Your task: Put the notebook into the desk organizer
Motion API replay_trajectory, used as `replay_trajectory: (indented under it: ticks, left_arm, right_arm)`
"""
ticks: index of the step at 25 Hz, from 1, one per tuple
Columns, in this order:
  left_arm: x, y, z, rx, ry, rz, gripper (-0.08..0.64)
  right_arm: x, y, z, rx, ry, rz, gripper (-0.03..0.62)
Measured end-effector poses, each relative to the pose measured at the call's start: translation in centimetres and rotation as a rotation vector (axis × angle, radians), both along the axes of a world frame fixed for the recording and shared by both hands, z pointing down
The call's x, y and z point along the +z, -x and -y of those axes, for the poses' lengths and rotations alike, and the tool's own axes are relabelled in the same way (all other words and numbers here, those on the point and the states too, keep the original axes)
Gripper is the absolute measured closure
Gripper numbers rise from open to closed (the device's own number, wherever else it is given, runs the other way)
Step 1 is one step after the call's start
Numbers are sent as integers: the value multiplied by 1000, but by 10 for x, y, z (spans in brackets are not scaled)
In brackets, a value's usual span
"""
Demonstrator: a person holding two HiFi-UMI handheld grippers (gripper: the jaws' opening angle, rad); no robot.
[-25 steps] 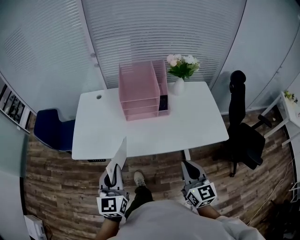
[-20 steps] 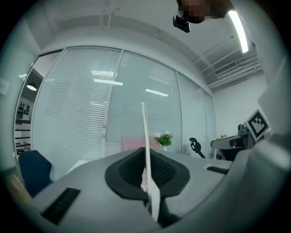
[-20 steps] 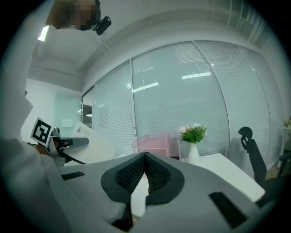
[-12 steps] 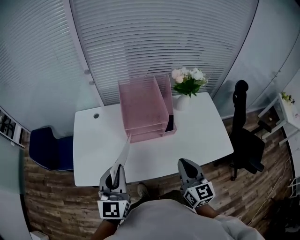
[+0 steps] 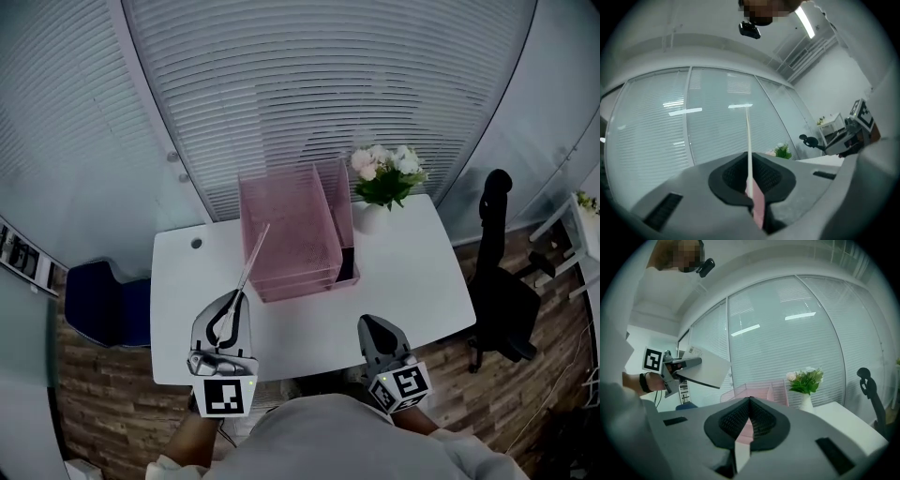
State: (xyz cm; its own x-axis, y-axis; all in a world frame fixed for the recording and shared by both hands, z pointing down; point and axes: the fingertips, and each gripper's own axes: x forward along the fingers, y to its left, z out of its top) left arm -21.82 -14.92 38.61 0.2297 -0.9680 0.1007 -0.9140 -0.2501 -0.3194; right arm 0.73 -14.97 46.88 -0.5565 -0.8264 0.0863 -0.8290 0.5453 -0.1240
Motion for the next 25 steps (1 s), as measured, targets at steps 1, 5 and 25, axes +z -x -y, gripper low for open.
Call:
replay_trajectory:
  ticks: [1,5,25]
  left_arm:
    - [-8,-7,15,5,-42,20,545]
    - [-38,-46,76,101,-260,312,544]
    - [124,-114,247,331,46,1046,543]
  right_arm:
    - [-1,-7,6,2,-1,2,578]
    - [-5,-39,24,22,-6,7,579]
    - [22,-186,71,210,55,20,578]
